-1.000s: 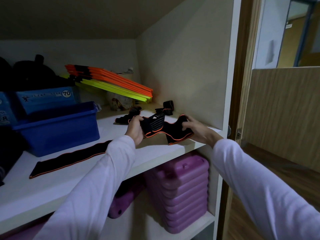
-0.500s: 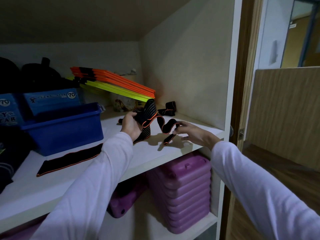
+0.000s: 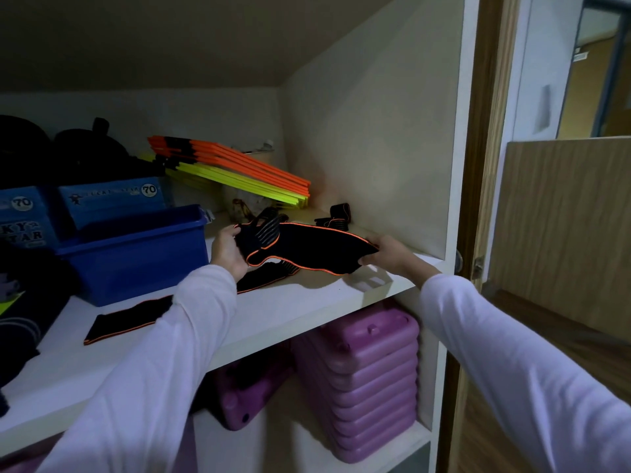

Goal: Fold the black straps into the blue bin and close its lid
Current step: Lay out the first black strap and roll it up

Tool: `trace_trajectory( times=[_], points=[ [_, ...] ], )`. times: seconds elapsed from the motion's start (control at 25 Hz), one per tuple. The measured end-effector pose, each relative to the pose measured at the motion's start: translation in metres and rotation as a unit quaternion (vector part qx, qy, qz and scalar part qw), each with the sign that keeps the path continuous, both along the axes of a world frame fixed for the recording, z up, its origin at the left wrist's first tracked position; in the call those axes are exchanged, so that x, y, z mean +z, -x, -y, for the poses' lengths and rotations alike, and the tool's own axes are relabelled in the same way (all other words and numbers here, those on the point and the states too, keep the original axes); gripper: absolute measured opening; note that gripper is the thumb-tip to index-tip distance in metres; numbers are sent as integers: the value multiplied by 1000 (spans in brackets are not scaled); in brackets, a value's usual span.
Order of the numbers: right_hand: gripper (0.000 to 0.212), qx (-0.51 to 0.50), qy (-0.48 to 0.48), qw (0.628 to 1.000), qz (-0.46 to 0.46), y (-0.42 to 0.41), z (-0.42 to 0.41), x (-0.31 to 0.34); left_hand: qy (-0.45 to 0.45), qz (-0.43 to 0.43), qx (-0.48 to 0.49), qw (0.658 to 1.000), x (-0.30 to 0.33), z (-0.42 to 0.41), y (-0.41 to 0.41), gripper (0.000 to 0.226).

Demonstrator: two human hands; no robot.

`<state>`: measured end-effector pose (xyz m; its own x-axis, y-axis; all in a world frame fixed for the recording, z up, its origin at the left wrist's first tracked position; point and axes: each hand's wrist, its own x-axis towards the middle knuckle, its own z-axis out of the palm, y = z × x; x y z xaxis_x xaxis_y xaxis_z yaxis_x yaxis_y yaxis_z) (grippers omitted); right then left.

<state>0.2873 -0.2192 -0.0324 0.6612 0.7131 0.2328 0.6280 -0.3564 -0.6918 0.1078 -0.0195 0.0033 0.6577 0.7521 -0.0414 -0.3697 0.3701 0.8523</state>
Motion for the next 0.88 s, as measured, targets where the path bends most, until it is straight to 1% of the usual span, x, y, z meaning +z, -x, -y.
trace_trajectory(
  times=[0.08,0.2,0.28,0.36,0.44,0.52,0.56,0.6,0.64,0.68,0.72,0.76,0.8,0.84,0.88],
  points=[
    [28,-18,8,1000,3,-6,5,-1,0,-13,22,1000,-4,-4,3,24],
    [28,-40,7,999,15,-12,10,1,-18,-30,61,998,-7,-2,6,29],
    [21,-54,-5,998,14,-14,12,3,-52,-77,55,994,-13,-2,10,30],
    [11,-76,-26,997,0,-14,15,4,-102,-149,39,983,-18,-2,14,29],
    [18,-83,-47,995,-19,-16,15,1,-152,-212,33,965,-23,0,16,27],
    [19,-86,-63,994,-34,-15,14,-1,-211,-251,17,945,-27,4,16,15],
    [19,-87,-72,993,-44,-15,14,-3,-245,-274,9,930,-26,7,16,19],
    [18,-88,-80,991,-56,-16,13,-4,-280,-302,0,911,-27,8,15,34],
    [24,-90,-88,990,-65,-15,13,-5,-310,-337,-3,889,-28,8,13,52],
    [31,-94,-93,989,-71,-16,12,-6,-339,-378,-1,862,-29,10,11,67],
    [34,-100,-95,987,-76,-16,11,-7,-372,-424,-5,825,-29,11,8,80],
    [35,-106,-96,986,-82,-15,10,-7,-411,-469,-6,782,-29,13,5,88],
    [34,-111,-99,985,-89,-14,9,-7,-449,-505,-2,737,-30,14,2,88],
    [32,-116,-100,984,-93,-16,10,-8,-475,-523,8,707,-29,18,1,84],
    [28,-124,-103,982,-97,-16,10,-9,-485,-533,20,693,-29,17,0,78]
  ],
)
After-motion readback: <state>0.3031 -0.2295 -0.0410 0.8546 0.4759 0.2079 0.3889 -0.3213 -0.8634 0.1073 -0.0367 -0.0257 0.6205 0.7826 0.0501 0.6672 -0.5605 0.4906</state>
